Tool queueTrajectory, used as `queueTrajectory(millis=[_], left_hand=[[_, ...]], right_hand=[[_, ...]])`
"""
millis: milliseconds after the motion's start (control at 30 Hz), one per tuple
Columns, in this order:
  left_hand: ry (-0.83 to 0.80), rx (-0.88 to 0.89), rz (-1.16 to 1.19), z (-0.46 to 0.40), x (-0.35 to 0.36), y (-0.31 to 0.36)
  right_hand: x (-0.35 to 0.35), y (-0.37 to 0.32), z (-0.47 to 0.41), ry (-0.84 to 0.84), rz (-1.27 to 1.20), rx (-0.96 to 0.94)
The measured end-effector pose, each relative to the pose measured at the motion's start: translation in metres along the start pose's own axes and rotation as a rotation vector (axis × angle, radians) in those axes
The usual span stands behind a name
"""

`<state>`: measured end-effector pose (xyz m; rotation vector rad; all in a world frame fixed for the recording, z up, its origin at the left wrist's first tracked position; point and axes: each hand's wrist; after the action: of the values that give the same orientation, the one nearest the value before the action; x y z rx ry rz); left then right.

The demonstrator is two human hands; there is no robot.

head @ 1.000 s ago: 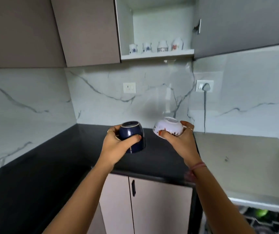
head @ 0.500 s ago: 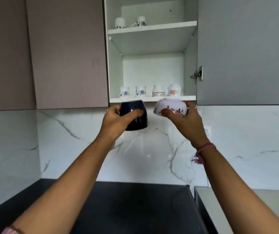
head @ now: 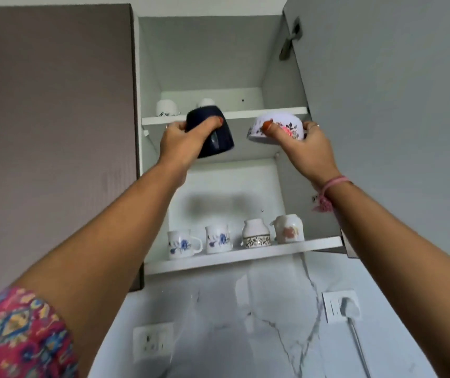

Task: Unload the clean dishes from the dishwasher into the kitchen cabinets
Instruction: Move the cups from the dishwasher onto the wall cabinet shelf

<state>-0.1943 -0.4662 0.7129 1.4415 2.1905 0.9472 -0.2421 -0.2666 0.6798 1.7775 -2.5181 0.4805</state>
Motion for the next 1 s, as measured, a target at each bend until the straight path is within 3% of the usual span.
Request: queueTrajectory(millis=[300,567,767,1000], left_hand=[[0.041,0.125,0.0,-0.097,0.054,0.039],[0.127,0.178,-0.109,-0.163,0.098,0.054],[0.148,0.153,-0.255,-0.186,0.12,0.047],[0.124,0.161,-0.503,-0.195,0.136,0.05]], right_hand=[[0.027,0.019,-0.111,0.087,0.023,-0.082],[0.033,0.057,-0.192,-0.032,0.255,-0.106],[0.036,0.084,-0.208,-0.215,0.458,-0.101],[0.055,0.096,-0.22,-0.279,0.591,-0.089]])
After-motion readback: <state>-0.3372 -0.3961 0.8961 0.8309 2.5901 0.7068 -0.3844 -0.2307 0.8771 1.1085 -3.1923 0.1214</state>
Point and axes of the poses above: each hand's wrist, its own z-axis away from the middle knuckle, its own x-axis out of the palm, y = z × x, and after that the axes turned 12 degrees about -x, right-handed
